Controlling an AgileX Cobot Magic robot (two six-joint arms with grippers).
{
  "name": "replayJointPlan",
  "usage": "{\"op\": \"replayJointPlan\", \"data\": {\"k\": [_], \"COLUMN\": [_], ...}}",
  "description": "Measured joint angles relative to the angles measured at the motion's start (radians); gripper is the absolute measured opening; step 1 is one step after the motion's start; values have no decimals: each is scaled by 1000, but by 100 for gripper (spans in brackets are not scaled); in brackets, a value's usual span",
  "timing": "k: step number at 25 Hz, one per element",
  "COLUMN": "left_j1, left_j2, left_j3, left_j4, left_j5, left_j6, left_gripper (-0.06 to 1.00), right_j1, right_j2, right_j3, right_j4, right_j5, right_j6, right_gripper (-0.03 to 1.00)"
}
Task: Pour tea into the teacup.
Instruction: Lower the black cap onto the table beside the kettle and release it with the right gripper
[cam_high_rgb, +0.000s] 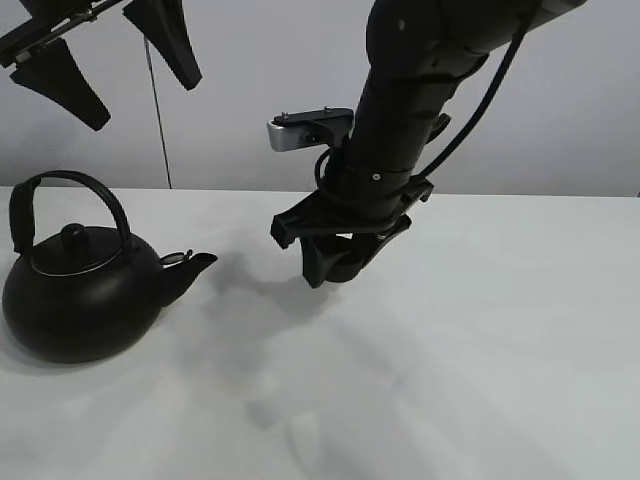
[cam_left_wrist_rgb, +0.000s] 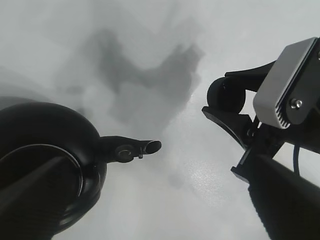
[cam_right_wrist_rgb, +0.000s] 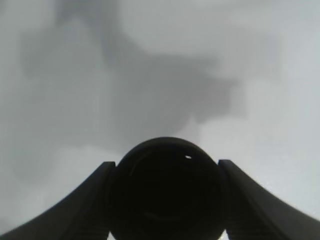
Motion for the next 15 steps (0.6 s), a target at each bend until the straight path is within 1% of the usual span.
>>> {"op": "replayJointPlan", "data": {"k": [3, 9, 15], "left_j1": [0, 0, 0], "left_j2": [0, 0, 0], "left_j3": [0, 0, 0], "left_j4": [0, 1, 1], "left_j5": [0, 0, -8], "left_j6": [0, 0, 0], "left_gripper": [69, 69, 69], "right_j1": [13, 75, 88], "right_j2": [15, 55, 115], "right_j3": [-5, -9, -36], "right_j4": [14, 14, 8], "right_j5": [0, -21, -24], "right_j6": [-25, -39, -39], "right_gripper": [39, 39, 39]}}
